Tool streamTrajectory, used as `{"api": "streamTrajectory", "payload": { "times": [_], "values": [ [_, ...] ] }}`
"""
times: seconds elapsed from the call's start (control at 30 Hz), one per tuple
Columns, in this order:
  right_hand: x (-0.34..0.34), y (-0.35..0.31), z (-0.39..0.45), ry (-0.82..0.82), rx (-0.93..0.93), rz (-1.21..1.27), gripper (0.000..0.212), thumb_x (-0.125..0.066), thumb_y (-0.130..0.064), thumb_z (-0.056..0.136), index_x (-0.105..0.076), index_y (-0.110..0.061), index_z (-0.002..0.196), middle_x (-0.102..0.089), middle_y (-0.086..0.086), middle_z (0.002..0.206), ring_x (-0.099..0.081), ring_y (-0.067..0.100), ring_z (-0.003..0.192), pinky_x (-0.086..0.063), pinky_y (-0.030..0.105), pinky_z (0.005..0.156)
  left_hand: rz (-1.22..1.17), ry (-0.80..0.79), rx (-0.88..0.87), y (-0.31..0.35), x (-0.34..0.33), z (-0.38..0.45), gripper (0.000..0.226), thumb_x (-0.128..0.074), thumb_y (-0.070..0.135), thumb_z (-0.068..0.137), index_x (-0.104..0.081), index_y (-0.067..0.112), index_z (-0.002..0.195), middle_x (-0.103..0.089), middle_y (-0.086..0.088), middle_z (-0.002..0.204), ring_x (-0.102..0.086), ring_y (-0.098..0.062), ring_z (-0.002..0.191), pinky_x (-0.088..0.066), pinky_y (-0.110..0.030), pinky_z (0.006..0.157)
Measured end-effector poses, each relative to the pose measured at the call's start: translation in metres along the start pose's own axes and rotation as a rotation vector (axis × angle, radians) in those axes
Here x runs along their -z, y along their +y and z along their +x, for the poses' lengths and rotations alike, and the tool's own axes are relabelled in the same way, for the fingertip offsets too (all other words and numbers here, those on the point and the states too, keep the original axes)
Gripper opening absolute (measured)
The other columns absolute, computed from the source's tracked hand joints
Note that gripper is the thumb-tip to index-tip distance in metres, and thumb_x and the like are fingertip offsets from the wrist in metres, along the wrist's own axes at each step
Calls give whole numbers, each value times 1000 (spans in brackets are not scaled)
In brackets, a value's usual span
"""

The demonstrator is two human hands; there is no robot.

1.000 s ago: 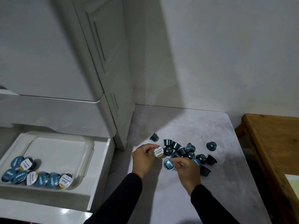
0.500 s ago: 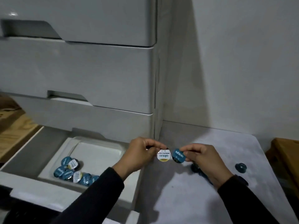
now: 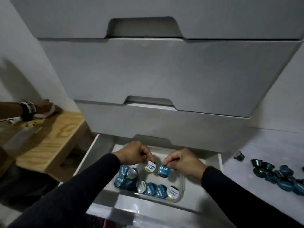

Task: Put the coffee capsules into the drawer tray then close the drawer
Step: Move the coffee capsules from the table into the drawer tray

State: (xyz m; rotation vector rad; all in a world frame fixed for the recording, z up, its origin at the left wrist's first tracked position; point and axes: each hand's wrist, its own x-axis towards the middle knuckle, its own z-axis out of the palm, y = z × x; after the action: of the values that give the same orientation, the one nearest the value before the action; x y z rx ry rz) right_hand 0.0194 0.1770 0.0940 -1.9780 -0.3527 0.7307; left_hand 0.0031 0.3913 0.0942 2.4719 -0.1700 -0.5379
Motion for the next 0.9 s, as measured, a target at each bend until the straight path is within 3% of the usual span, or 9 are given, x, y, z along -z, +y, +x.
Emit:
{"api": "streamTrajectory", "payload": {
  "times": [0.1, 0.2, 0.27, 0.43, 0.63, 0.9],
  "values": [
    [-28, 4, 26, 49, -89, -92, 29, -62, 0, 81, -72, -23, 66, -69, -5, 71, -61, 7, 69, -53, 24, 70, 39, -34, -23, -24, -1, 7, 22, -61, 5, 83, -76, 19, 92, -75, 1, 91, -57, 14, 62, -44, -4, 71],
    [-44, 9, 40, 93, -190, -50, 37, -59, 5, 80, -70, -23, 58, -70, 9, 76, -65, 20, 76, -58, 40, 81, 16, -94, -12, -41, -7, 13, 25, -58, 1, 81, -76, 17, 90, -75, -3, 89, -56, 9, 60, -49, -12, 71],
    [-50, 13, 46, 107, -235, -23, 41, -56, 7, 79, -69, -22, 54, -69, 11, 73, -64, 22, 75, -57, 42, 82, 8, -140, -3, -49, -10, 15, 26, -58, 1, 82, -76, 18, 89, -73, 4, 84, -55, 13, 59, -47, -9, 68],
    [-58, 21, 53, 146, -293, -7, 39, -54, 10, 78, -70, -18, 56, -67, 14, 72, -62, 23, 70, -56, 37, 78, -32, -153, -21, -60, -15, 17, 27, -57, 0, 82, -76, 18, 85, -69, 10, 78, -56, 5, 65, -48, -13, 70],
    [-66, 20, 52, 120, -326, -27, 31, -53, 9, 79, -68, -13, 63, -62, 5, 62, -56, 9, 55, -47, 14, 49, -29, -188, -42, -68, -19, 18, 25, -58, -2, 79, -76, 16, 83, -73, 6, 84, -60, -2, 74, -54, -23, 82],
    [-69, 24, 56, 154, -331, -64, 22, -60, 7, 78, -57, -13, 69, -63, 7, 73, -57, 13, 58, -50, 20, 52, -35, -131, -82, -65, -19, 13, 20, -61, -1, 80, -74, 13, 87, -74, -4, 93, -59, 0, 74, -48, -15, 78]
  ]
}}
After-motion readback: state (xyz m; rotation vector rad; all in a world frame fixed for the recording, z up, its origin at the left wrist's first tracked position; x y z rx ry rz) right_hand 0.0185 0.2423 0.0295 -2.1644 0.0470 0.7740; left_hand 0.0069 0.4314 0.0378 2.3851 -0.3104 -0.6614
